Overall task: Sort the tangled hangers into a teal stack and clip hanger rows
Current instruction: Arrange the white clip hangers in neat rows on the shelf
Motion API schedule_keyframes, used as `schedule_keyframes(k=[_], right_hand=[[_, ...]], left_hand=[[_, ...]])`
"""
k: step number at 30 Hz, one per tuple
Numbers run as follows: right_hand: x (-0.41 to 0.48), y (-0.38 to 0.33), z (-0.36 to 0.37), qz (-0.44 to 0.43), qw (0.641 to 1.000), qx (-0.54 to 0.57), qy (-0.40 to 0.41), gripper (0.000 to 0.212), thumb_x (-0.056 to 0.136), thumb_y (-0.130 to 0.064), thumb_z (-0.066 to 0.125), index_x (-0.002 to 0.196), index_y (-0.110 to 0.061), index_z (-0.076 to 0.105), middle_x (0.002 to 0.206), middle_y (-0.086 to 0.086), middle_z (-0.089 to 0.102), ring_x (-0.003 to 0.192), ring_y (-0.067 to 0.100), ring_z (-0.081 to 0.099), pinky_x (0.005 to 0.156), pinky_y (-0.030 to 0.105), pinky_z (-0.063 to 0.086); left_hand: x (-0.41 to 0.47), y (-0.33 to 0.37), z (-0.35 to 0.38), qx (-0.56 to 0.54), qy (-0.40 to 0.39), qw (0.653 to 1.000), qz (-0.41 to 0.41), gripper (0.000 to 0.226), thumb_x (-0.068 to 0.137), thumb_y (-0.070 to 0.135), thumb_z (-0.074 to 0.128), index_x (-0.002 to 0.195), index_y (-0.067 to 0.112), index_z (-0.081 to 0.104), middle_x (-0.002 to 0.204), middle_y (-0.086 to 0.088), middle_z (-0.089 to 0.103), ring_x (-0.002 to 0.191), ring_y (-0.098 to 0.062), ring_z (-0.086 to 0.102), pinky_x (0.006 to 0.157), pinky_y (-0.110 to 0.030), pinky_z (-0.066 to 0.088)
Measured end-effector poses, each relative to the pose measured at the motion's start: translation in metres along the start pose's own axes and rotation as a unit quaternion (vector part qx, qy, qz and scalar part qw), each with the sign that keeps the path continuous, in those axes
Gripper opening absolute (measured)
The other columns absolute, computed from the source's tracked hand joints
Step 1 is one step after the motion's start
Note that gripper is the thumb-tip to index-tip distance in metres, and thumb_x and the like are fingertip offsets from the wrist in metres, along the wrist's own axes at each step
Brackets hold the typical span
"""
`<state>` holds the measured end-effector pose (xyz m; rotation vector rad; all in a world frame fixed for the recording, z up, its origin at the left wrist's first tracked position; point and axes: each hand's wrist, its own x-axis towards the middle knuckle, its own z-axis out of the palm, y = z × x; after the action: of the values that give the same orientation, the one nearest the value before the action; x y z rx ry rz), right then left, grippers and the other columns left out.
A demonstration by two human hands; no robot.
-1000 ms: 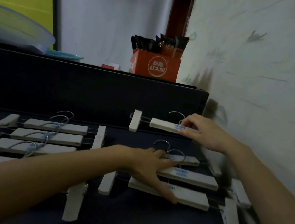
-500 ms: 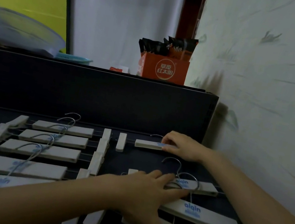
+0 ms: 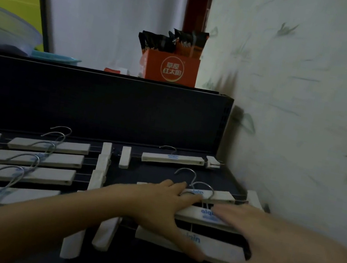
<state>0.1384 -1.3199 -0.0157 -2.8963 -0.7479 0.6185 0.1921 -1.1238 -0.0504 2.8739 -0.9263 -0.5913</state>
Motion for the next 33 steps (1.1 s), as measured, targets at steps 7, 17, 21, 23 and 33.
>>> schedule_keyframes(k=[7, 17, 21, 23, 33], right_hand=[[0.019, 0.023, 0.048, 0.010, 0.981, 0.059, 0.187, 0.093, 0.058, -0.085, 0.015, 0.142, -0.045, 0.018, 0.140, -0.032, 0.027, 0.126, -0.012, 0.027, 0.109, 0.020, 0.027], [0.027, 0.019, 0.045, 0.001, 0.968, 0.040, 0.246, 0.035, 0.091, -0.050, 0.041, 0.124, -0.038, 0.045, 0.115, -0.022, 0.045, 0.104, -0.006, 0.044, 0.093, 0.023, 0.040], [0.026, 0.019, 0.045, -0.004, 0.967, 0.051, 0.250, 0.031, 0.090, -0.052, 0.041, 0.119, -0.041, 0.045, 0.111, -0.025, 0.044, 0.099, -0.007, 0.046, 0.089, 0.020, 0.041], [0.026, 0.019, 0.046, -0.005, 0.966, 0.050, 0.254, 0.031, 0.090, -0.053, 0.041, 0.118, -0.042, 0.044, 0.111, -0.026, 0.043, 0.098, -0.007, 0.047, 0.088, 0.020, 0.042], [0.027, 0.020, 0.047, -0.003, 0.959, 0.020, 0.283, 0.031, 0.089, -0.054, 0.042, 0.117, -0.040, 0.043, 0.110, -0.023, 0.043, 0.094, -0.005, 0.048, 0.082, 0.019, 0.042]], left_hand=[[0.003, -0.014, -0.033, -0.119, -0.005, 0.993, -0.015, 0.042, 0.099, 0.030, 0.030, 0.136, 0.013, 0.042, 0.142, -0.004, 0.043, 0.128, -0.019, 0.041, 0.106, -0.028, 0.030], [0.021, -0.044, -0.014, -0.062, 0.046, 0.997, -0.023, 0.027, 0.091, 0.025, 0.051, 0.116, 0.015, 0.049, 0.105, 0.002, 0.049, 0.084, -0.008, 0.046, 0.071, -0.017, 0.039], [0.018, -0.044, -0.011, -0.070, 0.098, 0.993, -0.002, 0.030, 0.091, 0.031, 0.053, 0.116, 0.016, 0.046, 0.107, 0.003, 0.046, 0.087, -0.008, 0.045, 0.072, -0.015, 0.039], [0.016, -0.042, -0.012, -0.049, 0.140, 0.989, 0.015, 0.031, 0.090, 0.034, 0.053, 0.114, 0.017, 0.044, 0.106, 0.006, 0.042, 0.083, -0.005, 0.043, 0.069, -0.013, 0.039], [0.014, -0.050, -0.018, 0.003, 0.213, 0.977, 0.015, 0.031, 0.091, 0.033, 0.051, 0.115, 0.018, 0.041, 0.107, 0.007, 0.036, 0.090, -0.012, 0.048, 0.082, -0.025, 0.043]])
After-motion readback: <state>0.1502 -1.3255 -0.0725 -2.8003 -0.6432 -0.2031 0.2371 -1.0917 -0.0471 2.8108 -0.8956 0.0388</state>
